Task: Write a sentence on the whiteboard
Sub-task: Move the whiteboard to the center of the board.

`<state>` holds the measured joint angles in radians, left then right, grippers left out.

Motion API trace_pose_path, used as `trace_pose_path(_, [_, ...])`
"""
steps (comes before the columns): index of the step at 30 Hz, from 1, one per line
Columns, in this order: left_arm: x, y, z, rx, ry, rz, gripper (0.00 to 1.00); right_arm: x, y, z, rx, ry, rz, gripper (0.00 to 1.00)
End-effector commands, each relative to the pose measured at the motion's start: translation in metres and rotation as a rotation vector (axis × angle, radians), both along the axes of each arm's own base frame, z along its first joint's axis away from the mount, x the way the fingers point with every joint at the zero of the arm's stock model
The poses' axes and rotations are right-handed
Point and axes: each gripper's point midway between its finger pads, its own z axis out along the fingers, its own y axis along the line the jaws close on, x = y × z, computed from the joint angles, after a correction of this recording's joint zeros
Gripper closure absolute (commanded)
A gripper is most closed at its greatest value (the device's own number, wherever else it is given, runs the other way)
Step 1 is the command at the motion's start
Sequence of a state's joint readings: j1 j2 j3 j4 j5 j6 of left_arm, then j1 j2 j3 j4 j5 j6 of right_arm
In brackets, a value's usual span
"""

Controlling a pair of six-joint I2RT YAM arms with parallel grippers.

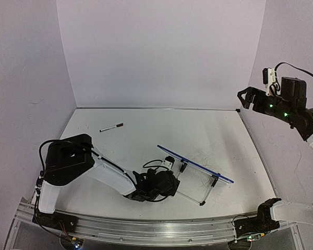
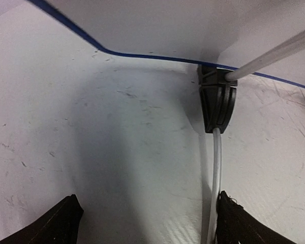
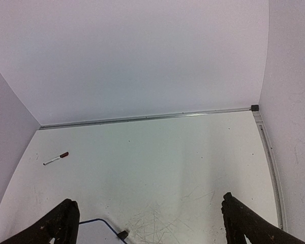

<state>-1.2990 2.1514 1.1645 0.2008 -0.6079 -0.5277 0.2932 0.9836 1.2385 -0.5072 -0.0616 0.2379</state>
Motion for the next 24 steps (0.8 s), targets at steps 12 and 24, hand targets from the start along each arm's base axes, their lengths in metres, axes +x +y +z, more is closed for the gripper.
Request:
trace_pose_path(12, [0.099, 0.124, 0.016, 0.187, -0.019, 0.215, 0.01, 0.004, 0.002, 0.018, 0.049, -0.049, -0.003, 0.02])
trace_pose_path(24, [0.089, 0.11, 0.058, -0.024, 0.123, 0.105, 0.03, 0.033, 0.058, -0.066, 0.023, 0.159, 0.261, 0.04])
